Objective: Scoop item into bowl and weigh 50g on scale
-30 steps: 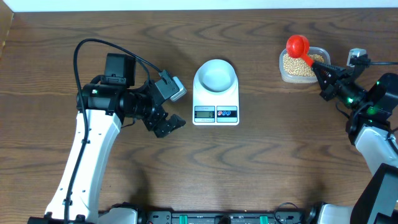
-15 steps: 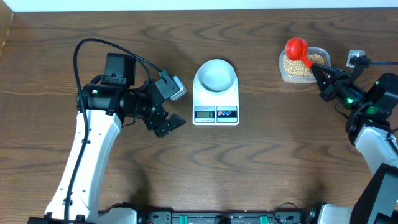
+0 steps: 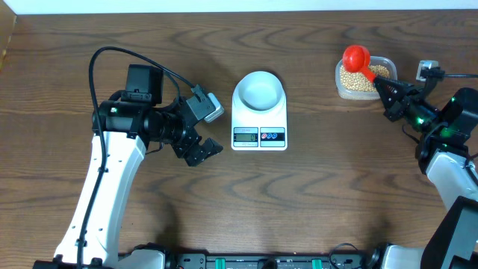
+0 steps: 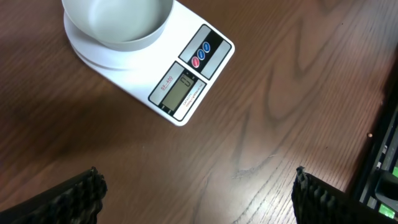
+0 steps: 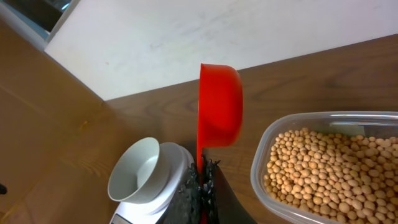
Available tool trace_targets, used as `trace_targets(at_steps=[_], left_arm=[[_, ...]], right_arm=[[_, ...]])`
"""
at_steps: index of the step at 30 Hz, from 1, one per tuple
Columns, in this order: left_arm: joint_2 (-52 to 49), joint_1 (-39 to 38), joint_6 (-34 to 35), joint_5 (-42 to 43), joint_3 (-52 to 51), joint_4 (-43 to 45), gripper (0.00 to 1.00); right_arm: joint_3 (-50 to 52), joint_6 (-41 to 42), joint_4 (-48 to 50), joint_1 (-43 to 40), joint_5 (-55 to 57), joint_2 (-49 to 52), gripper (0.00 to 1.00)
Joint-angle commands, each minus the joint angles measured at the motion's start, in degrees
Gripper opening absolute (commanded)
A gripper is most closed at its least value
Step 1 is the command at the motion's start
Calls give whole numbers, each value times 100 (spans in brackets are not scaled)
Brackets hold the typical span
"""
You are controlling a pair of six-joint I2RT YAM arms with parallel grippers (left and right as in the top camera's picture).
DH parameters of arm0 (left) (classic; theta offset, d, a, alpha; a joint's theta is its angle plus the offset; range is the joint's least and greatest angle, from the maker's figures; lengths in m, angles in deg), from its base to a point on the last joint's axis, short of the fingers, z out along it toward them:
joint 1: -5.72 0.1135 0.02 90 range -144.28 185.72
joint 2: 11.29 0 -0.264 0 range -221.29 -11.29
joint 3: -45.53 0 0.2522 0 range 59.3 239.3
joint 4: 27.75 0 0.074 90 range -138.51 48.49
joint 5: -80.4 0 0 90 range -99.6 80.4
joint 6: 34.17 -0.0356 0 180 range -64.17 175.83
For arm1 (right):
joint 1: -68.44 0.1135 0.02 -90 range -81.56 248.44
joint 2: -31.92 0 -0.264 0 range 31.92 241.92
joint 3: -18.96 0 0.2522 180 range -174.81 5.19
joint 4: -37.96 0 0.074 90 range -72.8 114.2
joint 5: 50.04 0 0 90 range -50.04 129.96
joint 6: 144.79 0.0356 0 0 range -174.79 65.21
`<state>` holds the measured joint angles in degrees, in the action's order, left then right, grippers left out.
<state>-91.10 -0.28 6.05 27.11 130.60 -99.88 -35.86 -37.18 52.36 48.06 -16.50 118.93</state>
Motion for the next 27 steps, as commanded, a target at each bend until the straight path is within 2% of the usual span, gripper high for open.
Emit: trace_targets(at_steps=[1, 13, 21, 24, 27], left_arm=[[83, 26, -72, -28, 87, -33, 98], [83, 26, -74, -28, 87, 35, 98], [83, 26, -72, -28, 87, 33, 98], [83, 26, -72, -28, 87, 33, 98], [83, 26, -74, -28, 87, 33, 98]], right_arm=[[52, 57, 7, 24, 111, 35, 1], [52, 55, -94, 48, 107, 35, 1], [-87, -249, -46, 446, 170, 33, 1], [-275, -483, -254, 566, 273, 33, 1], [-612, -942, -955, 669, 669, 33, 1]])
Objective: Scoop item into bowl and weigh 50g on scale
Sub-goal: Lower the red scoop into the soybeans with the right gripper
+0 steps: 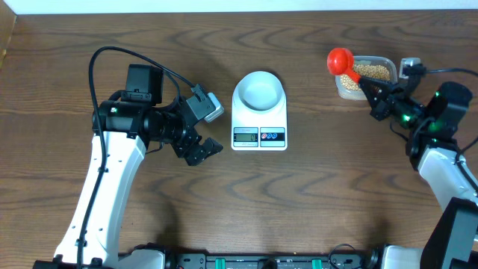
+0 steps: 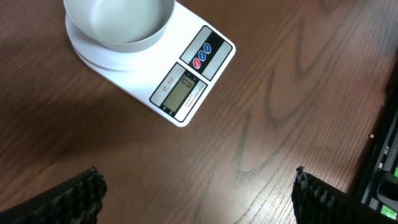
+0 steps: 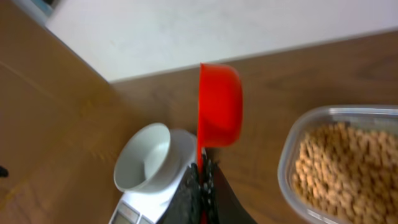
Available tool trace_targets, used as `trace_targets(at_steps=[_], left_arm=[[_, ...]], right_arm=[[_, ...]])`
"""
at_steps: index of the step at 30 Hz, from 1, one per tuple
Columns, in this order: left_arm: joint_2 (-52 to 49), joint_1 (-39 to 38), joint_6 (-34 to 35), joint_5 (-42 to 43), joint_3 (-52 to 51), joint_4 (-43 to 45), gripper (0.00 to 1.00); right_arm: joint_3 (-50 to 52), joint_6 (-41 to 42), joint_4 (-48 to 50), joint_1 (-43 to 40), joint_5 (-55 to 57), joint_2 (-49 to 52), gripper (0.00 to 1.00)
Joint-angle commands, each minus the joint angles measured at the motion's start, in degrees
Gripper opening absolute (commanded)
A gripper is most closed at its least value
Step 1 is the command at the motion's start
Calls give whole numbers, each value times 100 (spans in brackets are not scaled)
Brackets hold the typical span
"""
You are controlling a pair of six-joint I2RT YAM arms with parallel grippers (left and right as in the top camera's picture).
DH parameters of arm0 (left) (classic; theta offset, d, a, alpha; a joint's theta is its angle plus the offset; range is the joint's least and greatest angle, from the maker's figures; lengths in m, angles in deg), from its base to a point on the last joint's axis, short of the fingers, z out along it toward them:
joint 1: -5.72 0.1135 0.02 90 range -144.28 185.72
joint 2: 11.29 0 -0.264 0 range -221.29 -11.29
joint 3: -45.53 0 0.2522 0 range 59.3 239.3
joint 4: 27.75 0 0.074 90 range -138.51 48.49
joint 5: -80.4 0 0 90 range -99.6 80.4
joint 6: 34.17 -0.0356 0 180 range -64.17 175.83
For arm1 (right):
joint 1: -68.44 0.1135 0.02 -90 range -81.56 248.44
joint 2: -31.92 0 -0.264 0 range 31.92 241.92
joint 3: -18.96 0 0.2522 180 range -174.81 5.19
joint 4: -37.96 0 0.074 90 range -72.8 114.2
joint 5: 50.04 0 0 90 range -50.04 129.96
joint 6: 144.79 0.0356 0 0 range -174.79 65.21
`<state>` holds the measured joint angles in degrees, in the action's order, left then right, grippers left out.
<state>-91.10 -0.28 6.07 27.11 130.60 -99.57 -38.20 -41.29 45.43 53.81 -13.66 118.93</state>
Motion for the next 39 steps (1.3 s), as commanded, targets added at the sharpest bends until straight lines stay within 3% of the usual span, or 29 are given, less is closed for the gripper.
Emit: trace_targets(at_steps=[1, 6, 12, 25, 39], left_arm=[[83, 26, -76, -28, 87, 2, 98], [83, 26, -74, -28, 87, 2, 98], [83, 26, -74, -28, 87, 2, 98], [83, 26, -74, -28, 87, 2, 98], [83, 26, -74, -28, 87, 2, 98]], right_arm=[[-551, -756, -691, 133, 634, 33, 1], [-1292, -1679, -2406, 302, 1687, 33, 1], [-1923, -2507, -3375, 516, 2706, 33, 1], [-1991, -3814, -3823, 1139, 5117, 35, 1], [-1976, -3895, -4098, 1174, 5359, 136, 1]])
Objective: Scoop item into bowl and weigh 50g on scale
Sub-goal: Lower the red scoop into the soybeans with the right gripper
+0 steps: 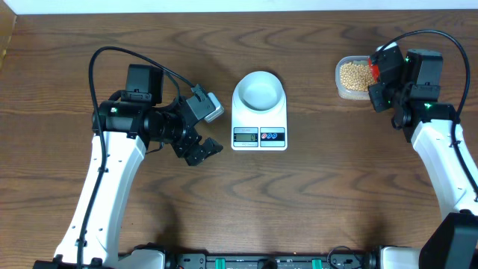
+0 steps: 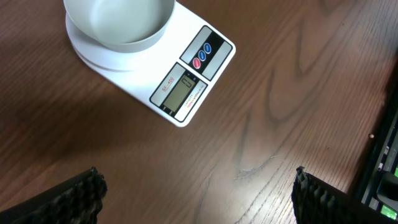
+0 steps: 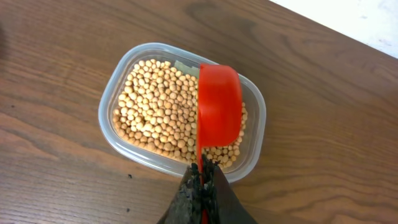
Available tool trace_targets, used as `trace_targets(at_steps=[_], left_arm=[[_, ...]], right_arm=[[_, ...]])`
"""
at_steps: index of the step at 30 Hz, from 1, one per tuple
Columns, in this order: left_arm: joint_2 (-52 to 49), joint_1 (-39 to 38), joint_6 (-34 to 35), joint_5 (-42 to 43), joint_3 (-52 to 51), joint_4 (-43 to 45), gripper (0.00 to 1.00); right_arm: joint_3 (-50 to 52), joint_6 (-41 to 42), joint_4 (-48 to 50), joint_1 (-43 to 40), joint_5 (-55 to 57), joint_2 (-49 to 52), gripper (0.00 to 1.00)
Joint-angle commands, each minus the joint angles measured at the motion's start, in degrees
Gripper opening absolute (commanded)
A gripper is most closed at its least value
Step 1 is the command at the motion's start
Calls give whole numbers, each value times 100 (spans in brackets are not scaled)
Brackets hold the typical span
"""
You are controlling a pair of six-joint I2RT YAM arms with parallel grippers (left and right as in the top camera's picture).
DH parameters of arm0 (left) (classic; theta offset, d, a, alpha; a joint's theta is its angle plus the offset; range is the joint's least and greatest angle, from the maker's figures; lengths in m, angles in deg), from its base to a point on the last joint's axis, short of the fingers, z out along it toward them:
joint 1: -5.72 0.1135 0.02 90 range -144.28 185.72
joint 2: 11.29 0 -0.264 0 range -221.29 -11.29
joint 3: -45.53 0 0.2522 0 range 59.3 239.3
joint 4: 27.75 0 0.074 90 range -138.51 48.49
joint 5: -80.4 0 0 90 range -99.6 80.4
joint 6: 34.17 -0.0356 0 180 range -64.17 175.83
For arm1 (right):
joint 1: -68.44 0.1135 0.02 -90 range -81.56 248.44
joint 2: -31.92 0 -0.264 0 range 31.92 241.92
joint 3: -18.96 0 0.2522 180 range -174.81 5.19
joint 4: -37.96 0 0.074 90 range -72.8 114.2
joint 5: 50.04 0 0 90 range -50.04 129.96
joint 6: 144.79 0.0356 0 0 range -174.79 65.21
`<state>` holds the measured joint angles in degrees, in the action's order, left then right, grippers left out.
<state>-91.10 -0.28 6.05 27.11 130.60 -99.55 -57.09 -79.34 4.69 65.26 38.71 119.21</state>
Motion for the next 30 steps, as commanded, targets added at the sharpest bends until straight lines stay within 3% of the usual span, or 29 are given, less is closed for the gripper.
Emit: trace_targets(at_steps=[1, 13, 22, 30], left_arm=[[83, 26, -72, -28, 87, 0, 98], [83, 26, -74, -28, 87, 2, 98], [83, 26, -72, -26, 87, 0, 98], [83, 26, -74, -28, 87, 0, 98]], right_arm=[[-87, -90, -24, 28, 142, 142, 1], [-87, -103, 24, 31, 302, 632, 1], [-87, 186, -96, 13, -844, 660, 1], [-87, 1228, -92, -20, -1134, 680, 1]])
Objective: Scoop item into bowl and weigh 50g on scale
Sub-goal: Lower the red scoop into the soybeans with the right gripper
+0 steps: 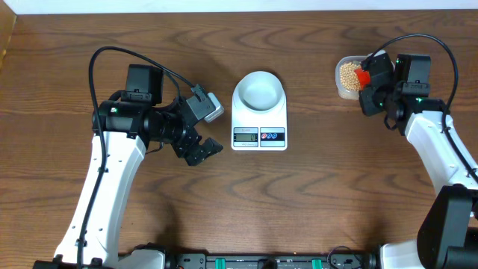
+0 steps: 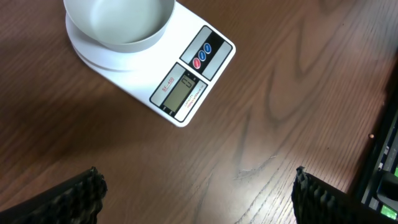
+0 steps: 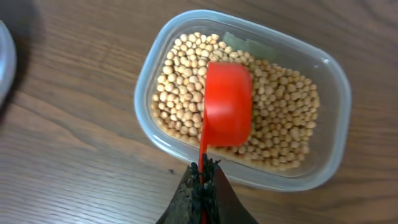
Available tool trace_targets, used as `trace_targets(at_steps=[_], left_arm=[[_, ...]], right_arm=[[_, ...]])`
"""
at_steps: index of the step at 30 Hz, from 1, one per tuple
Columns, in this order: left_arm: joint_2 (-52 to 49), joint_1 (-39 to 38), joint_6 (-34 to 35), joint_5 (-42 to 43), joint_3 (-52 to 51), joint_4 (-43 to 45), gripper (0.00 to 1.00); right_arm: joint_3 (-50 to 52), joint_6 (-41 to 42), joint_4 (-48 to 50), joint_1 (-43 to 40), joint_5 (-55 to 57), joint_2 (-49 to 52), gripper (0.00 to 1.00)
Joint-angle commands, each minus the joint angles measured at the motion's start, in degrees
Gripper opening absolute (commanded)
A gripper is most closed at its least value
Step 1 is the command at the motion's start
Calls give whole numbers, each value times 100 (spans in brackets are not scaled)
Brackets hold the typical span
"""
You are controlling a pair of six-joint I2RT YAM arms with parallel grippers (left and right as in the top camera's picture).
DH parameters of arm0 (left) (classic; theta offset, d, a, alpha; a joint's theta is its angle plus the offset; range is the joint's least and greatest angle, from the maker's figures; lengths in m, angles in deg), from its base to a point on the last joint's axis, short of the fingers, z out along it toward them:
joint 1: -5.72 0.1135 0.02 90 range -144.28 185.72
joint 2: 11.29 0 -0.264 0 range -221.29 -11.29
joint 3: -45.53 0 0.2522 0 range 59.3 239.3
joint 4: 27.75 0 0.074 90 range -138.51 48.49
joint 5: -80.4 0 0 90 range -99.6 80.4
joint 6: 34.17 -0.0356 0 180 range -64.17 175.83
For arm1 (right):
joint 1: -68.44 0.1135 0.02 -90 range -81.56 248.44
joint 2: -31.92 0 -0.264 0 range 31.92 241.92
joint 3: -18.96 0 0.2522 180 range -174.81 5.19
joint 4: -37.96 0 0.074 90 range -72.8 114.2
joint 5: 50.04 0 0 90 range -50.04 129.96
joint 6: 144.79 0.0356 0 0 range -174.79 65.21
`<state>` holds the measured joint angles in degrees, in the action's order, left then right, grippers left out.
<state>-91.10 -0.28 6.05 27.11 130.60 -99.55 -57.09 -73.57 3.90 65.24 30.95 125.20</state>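
Observation:
A clear plastic tub of soybeans sits at the table's far right. My right gripper is shut on the handle of a red scoop, whose bowl rests on its side among the beans. The white bowl stands empty on the white scale at mid-table. My left gripper hangs open near the scale's lower left, holding nothing.
The scale's display and its red and blue buttons face the front. A strip of black equipment runs along the table's front edge. Bare wood lies between scale and tub.
My right gripper has shifted left and lower over the tub, bringing the red scoop down into the beans near the tub's middle. The left arm has not moved.
My right gripper held the red scoop edge-on beside the tub, aimed toward the scale. Then it sat a little further left. A second ago it was above the tub, scoop over the beans. Now the scoop lies in the beans. The left gripper stayed open throughout.

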Motion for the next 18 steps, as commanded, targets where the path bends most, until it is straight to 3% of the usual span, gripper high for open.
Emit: trace_targets(at_steps=[1, 10, 18], left_arm=[[83, 26, -72, -28, 87, 0, 98], [83, 26, -74, -28, 87, 0, 98], [83, 26, -72, -28, 87, 0, 98]], right_arm=[[-87, 772, -15, -35, -358, 92, 1], [-87, 1998, -37, -459, -400, 302, 1], [-87, 2354, -39, -876, -1429, 632, 1]])
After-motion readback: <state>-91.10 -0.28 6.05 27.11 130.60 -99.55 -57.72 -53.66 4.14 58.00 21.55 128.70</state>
